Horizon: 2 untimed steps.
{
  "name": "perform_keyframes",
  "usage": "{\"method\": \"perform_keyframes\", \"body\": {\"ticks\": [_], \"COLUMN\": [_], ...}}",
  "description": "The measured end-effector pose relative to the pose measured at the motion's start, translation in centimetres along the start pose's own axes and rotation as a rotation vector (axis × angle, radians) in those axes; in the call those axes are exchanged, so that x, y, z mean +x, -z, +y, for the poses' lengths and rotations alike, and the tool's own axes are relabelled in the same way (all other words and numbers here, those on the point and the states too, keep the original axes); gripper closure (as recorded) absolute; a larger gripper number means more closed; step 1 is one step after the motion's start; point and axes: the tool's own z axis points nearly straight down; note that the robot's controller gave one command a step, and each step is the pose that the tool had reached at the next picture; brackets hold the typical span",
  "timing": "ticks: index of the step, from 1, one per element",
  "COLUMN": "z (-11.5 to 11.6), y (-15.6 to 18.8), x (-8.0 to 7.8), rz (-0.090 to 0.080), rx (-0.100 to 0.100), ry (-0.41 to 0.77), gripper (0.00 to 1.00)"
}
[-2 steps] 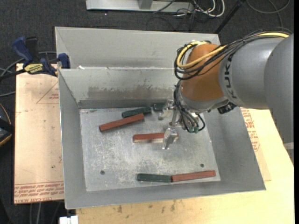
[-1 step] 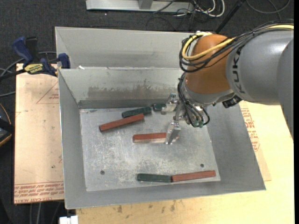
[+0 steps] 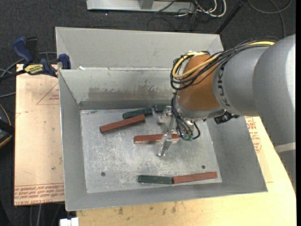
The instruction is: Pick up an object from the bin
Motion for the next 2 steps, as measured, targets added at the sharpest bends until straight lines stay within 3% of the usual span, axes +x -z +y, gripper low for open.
{"method": "perform_keyframes", "body": {"ticks": [1, 2], "z": [0.03, 0.03], "y": [0.71, 0.72], "x": [-0.15, -0.15], "rz": [-0.004, -0.004], "rx": [0.0, 0.0], "ry": [-0.003, -0.003], "gripper": [1.0, 1.0]}}
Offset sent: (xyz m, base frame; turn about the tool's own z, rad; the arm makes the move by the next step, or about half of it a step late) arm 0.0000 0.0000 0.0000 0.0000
